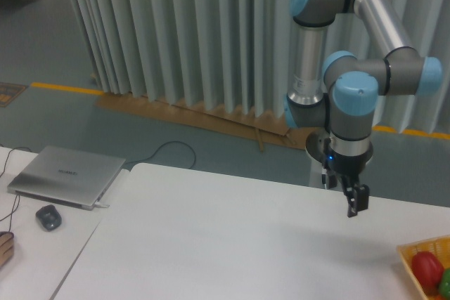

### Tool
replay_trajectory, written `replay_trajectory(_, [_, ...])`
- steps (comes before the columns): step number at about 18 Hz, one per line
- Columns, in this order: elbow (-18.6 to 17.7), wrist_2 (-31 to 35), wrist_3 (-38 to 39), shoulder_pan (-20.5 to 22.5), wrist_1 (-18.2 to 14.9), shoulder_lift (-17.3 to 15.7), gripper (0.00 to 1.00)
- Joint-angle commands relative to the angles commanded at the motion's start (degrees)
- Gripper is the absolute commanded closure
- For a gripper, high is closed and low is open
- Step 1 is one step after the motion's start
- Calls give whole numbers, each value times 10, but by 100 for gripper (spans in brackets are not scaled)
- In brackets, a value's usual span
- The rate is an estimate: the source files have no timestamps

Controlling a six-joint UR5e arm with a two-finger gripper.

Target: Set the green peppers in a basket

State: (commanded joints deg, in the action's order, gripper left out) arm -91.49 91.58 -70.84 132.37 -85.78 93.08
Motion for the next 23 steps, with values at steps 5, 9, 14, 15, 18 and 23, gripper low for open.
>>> replay_trajectory(5, [-8, -2, 44, -33, 5, 1, 0])
replay_trajectory(9, [-3, -14, 41, -35, 4, 1, 0])
replay_trajectory(14, [-2, -13, 42, -36, 4, -1, 0])
replay_trajectory(15, [-2, -12, 42, -36, 4, 0, 0])
replay_trajectory(18, [-2, -11, 43, -36, 4, 0, 0])
replay_trajectory(23, [0, -10, 27, -32, -6, 0, 0])
